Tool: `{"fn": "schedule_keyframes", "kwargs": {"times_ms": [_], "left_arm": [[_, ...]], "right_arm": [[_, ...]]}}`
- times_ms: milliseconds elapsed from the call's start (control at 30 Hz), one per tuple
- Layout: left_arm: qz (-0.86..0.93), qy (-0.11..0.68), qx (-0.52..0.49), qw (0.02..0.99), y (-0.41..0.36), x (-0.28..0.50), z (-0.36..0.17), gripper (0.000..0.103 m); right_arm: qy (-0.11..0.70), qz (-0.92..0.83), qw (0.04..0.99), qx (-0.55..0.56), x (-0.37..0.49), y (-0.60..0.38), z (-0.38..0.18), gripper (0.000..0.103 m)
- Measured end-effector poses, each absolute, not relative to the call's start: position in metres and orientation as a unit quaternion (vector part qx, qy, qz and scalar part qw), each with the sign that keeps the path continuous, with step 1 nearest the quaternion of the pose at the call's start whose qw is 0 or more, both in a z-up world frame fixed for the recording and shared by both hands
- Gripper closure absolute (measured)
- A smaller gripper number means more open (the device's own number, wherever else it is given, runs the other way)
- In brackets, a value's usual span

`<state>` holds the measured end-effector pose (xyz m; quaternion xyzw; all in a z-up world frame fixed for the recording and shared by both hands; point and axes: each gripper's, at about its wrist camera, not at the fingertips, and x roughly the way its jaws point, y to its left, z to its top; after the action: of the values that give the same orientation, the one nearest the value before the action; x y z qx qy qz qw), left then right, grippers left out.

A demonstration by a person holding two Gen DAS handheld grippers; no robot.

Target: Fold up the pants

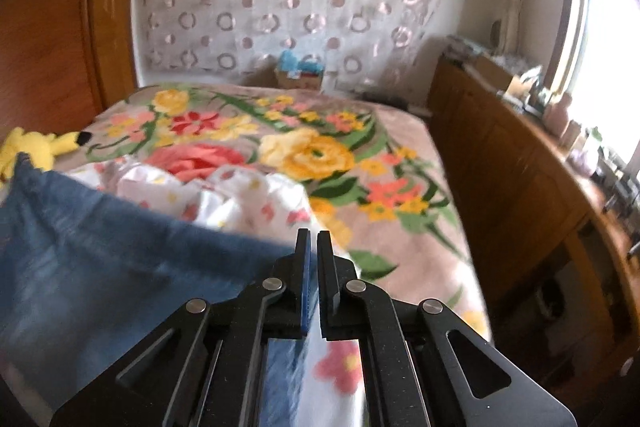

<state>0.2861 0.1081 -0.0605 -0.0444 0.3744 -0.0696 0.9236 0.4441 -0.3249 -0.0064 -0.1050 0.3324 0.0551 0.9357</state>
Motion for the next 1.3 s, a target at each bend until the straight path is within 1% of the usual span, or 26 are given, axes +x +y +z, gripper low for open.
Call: {"fn": "schedule_keyframes", "kwargs": {"times_ms": [33, 67, 100, 133, 300, 367, 433, 633, 900, 933, 967, 1033, 1133, 1300], "left_arm": [[-0.071, 0.374, -0.046, 0.924, 0.108, 0.286, -0.059, 0.071], [-0.072, 0.373, -0.046, 0.924, 0.109, 0.284, -0.058, 0.071], [-0.072, 0.371, -0.047, 0.925, 0.109, 0.282, -0.057, 0.071], [-0.072, 0.37, -0.047, 0.925, 0.109, 0.28, -0.055, 0.071], [-0.069, 0.369, -0.046, 0.926, 0.109, 0.275, -0.055, 0.071], [-0.065, 0.371, -0.048, 0.925, 0.111, 0.272, -0.056, 0.071], [-0.062, 0.371, -0.051, 0.925, 0.114, 0.269, -0.058, 0.071], [-0.054, 0.378, -0.049, 0.923, 0.115, 0.26, -0.062, 0.071], [-0.032, 0.387, -0.041, 0.921, 0.119, 0.254, -0.071, 0.071], [-0.03, 0.388, -0.042, 0.92, 0.12, 0.254, -0.072, 0.071], [-0.027, 0.388, -0.044, 0.92, 0.123, 0.253, -0.073, 0.071], [-0.021, 0.39, -0.047, 0.919, 0.129, 0.253, -0.074, 0.071], [-0.009, 0.387, -0.052, 0.92, 0.139, 0.251, -0.073, 0.071], [0.016, 0.373, -0.06, 0.926, 0.162, 0.243, -0.068, 0.071]], "right_arm": [[0.34, 0.06, 0.933, -0.101, 0.436, -0.324, -0.008, 0.082], [0.346, 0.063, 0.931, -0.096, 0.425, -0.325, -0.009, 0.074], [0.349, 0.068, 0.93, -0.093, 0.416, -0.325, -0.01, 0.063], [0.354, 0.076, 0.928, -0.087, 0.404, -0.327, -0.011, 0.061], [0.374, 0.087, 0.92, -0.073, 0.365, -0.337, -0.015, 0.06], [0.392, 0.096, 0.913, -0.06, 0.353, -0.342, -0.023, 0.058], [0.402, 0.095, 0.909, -0.057, 0.344, -0.344, -0.031, 0.047], [0.433, 0.093, 0.896, -0.034, 0.335, -0.345, -0.064, 0.046], [0.464, 0.106, 0.879, -0.03, 0.33, -0.335, -0.082, 0.047], [0.467, 0.108, 0.877, -0.034, 0.329, -0.332, -0.085, 0.05], [0.464, 0.106, 0.879, -0.039, 0.328, -0.331, -0.086, 0.051], [0.459, 0.104, 0.881, -0.048, 0.325, -0.328, -0.087, 0.058], [0.449, 0.101, 0.886, -0.06, 0.323, -0.326, -0.088, 0.065], [0.439, 0.103, 0.89, -0.063, 0.321, -0.324, -0.09, 0.068]]}}
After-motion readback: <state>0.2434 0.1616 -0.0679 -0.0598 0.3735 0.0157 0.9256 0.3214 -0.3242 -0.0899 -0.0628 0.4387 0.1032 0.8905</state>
